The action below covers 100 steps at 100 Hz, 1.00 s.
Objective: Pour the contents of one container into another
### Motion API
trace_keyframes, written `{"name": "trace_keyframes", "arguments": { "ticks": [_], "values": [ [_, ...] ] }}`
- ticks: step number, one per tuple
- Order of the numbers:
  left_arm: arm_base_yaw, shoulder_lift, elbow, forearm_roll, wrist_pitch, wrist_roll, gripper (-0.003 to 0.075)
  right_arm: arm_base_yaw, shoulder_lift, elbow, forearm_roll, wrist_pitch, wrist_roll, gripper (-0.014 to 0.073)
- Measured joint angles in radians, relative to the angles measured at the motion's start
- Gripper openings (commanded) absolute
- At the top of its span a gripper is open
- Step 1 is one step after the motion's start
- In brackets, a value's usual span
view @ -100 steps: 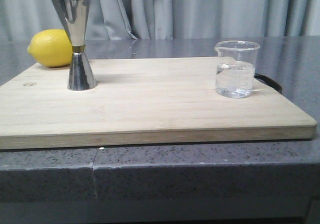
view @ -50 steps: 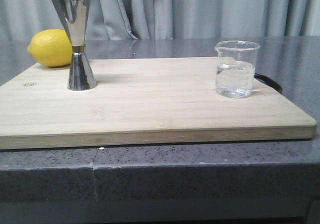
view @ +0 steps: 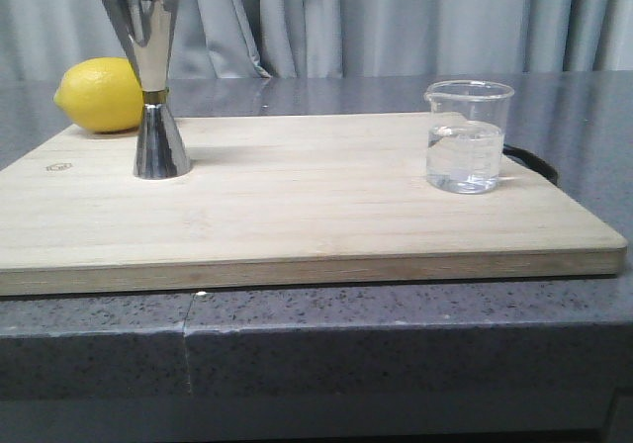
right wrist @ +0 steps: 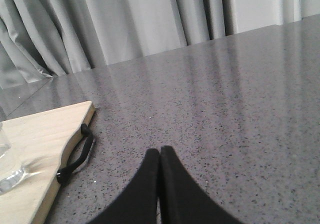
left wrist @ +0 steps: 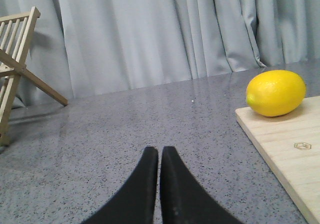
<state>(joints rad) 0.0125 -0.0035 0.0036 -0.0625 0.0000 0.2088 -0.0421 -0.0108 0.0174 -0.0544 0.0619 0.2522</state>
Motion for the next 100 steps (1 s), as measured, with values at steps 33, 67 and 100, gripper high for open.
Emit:
{"name": "trace_keyframes", "arguments": {
  "ticks": [33,67,100],
  "values": [
    [0.000,0.000,0.000,0.000,0.000,0.000,-0.0019,0.000,0.000,0.000,0.000,-0.020,0.000,-0.0071],
    [0.000,0.000,0.000,-0.294,-0.050,0.000,-0.0019,0.000,0.000,0.000,0.111,-0.068,0.000,-0.0071],
    [0.000,0.000,-0.030,-0.743,-0.021,-0.002,-0.0020,0.000,0.037,-0.200,0.290,0.255,-0.005,-0.0071]
  ]
}}
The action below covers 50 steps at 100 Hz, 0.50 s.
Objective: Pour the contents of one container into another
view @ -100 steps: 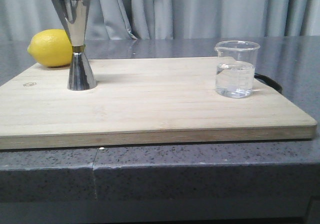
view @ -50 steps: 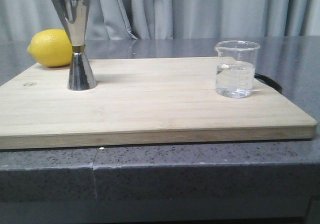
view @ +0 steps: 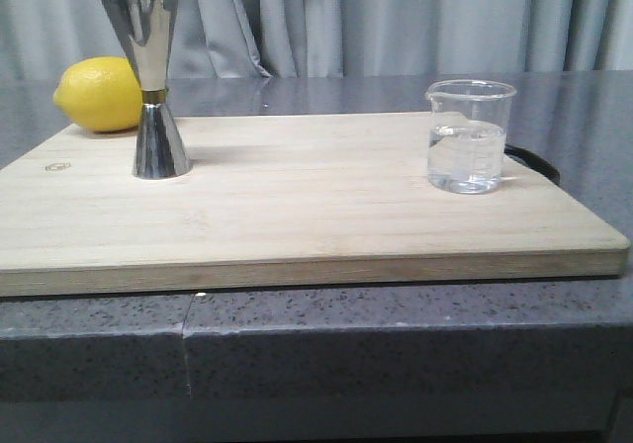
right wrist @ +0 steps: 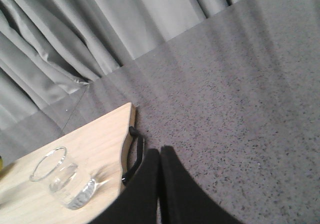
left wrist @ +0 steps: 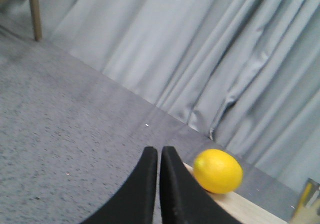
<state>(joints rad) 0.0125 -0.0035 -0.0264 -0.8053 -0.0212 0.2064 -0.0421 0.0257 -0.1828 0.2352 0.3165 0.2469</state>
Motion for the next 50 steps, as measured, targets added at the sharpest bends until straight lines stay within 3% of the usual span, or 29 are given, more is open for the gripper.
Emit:
{"name": "trace_keyframes", "arguments": {
  "ticks": [15,32,41,50],
  "values": [
    [0.000,0.014,-0.111,-0.002,0.151,0.003,-0.0019,0.000,0.133,-0.174,0.000,0.106,-0.106,-0.0071],
    [0.000,0.128,-0.223,0.017,0.274,0.084,-0.0003,0.000,0.309,-0.309,0.000,0.121,-0.227,-0.0032],
    [0.000,0.193,-0.272,0.022,0.326,0.144,0.0095,0.000,0.387,-0.336,0.000,0.085,-0.262,0.0059],
    [0.000,0.259,-0.306,0.020,0.361,0.223,0.0298,0.000,0.452,-0.341,0.002,0.035,-0.275,0.0247]
  ]
}}
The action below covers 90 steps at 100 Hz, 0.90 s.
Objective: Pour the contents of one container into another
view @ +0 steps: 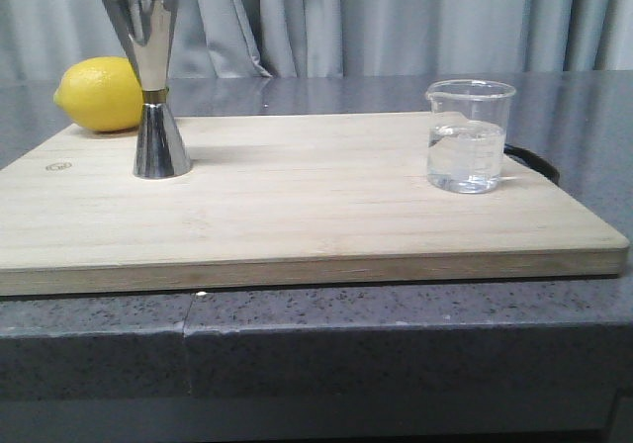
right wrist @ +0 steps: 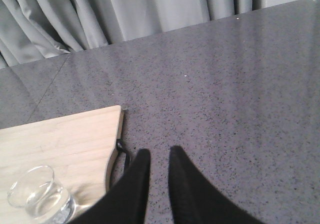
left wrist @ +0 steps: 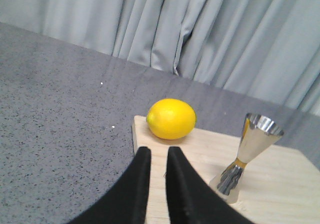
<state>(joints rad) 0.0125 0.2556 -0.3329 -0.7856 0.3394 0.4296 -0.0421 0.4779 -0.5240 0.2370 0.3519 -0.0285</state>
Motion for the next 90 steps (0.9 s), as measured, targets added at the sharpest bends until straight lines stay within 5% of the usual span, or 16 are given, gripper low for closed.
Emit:
{"name": "trace_keyframes", "arguments": {
  "ticks": [9,16,37,60,90],
  "values": [
    [0.000,0.057,-0.025,-0.038,0.013,0.094,0.0530,0.002,0.055,0.001,0.023,-0.044,-0.006,0.0465],
    [0.000,0.098,-0.038,-0.101,0.013,0.176,0.0614,0.017,0.094,-0.001,0.052,-0.067,-0.006,0.0557],
    [0.000,0.243,-0.038,-0.407,0.011,0.492,0.0586,0.127,0.225,-0.001,0.099,-0.149,-0.018,0.0559],
    [0.000,0.416,-0.039,-0.919,0.104,1.147,0.0586,0.335,0.355,0.007,0.019,-0.416,-0.043,0.0559],
    [0.000,0.685,-0.052,-0.989,0.336,1.480,0.0586,0.391,0.469,0.012,-0.005,-0.534,-0.047,0.0559]
  ]
}}
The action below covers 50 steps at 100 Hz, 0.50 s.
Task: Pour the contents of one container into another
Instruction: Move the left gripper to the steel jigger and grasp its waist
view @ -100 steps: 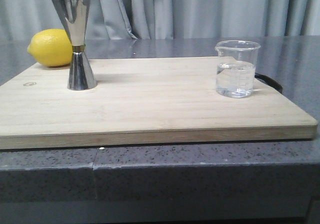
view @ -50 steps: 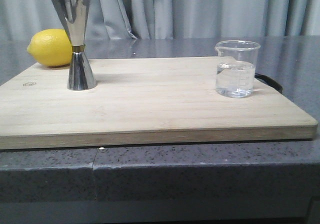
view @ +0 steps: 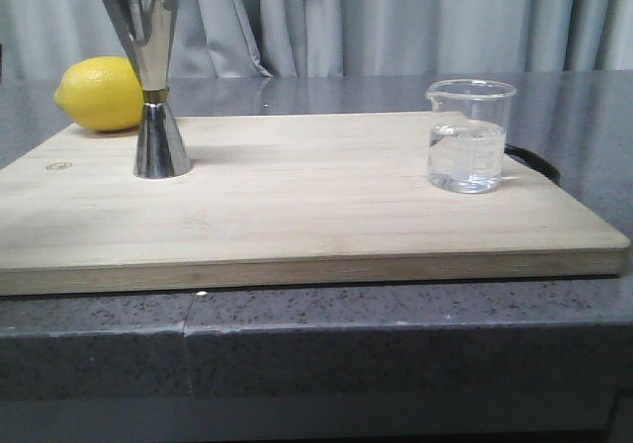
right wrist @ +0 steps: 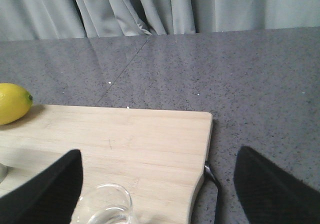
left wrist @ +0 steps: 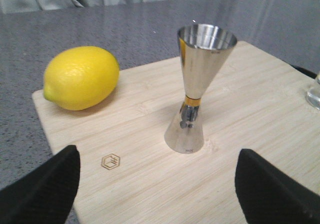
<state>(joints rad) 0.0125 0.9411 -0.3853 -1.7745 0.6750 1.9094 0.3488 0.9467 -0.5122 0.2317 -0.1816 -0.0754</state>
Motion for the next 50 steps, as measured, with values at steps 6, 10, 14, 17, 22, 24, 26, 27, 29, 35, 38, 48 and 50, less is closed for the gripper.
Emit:
{"name": "trace_keyframes", "arguments": {
  "ticks": [6,10,14,17,22,24,26,27,29,35,38,48,50],
  "values": [
    [0.000,0.046,-0.016,0.000,0.033,0.047,0.0586,0.000,0.005,0.000,0.000,-0.002,-0.002,0.0559],
    [0.000,0.080,-0.026,0.000,0.058,0.073,0.0586,0.000,0.006,0.000,-0.002,-0.004,-0.002,0.0559],
    [0.000,0.113,-0.041,0.000,0.088,0.100,0.0586,0.000,0.006,0.000,-0.001,-0.004,-0.002,0.0559],
    [0.000,0.134,-0.052,0.000,0.106,0.117,0.0586,0.000,0.006,0.000,-0.001,-0.006,-0.002,0.0559],
    [0.000,0.172,-0.073,0.000,0.137,0.150,0.0586,0.000,0.006,0.000,-0.001,-0.006,-0.002,0.0559],
    [0.000,0.187,-0.082,0.000,0.148,0.156,0.0586,0.000,0.006,0.000,-0.001,-0.006,-0.004,0.0559],
    [0.000,0.203,-0.091,0.000,0.160,0.167,0.0586,0.000,0.006,0.000,-0.001,-0.006,-0.004,0.0559],
    [0.000,0.208,-0.097,0.000,0.163,0.173,0.0586,0.000,0.006,0.000,-0.001,-0.006,-0.004,0.0559],
    [0.000,0.223,-0.102,0.000,0.175,0.182,0.0586,0.000,0.006,0.000,-0.002,-0.006,-0.004,0.0559],
    [0.000,0.269,-0.126,0.000,0.208,0.203,0.0586,0.000,0.006,0.000,-0.002,-0.006,-0.004,0.0559],
    [0.000,0.289,-0.136,0.000,0.226,0.211,0.0586,0.000,0.006,0.000,-0.002,-0.006,-0.004,0.0559],
    [0.000,0.357,-0.172,0.000,0.280,0.231,0.0585,0.000,0.006,0.000,-0.002,-0.006,-0.004,0.0559],
    [0.000,0.370,-0.176,0.000,0.290,0.234,0.0585,0.000,0.006,0.000,-0.002,-0.006,-0.004,0.0559]
  ]
}}
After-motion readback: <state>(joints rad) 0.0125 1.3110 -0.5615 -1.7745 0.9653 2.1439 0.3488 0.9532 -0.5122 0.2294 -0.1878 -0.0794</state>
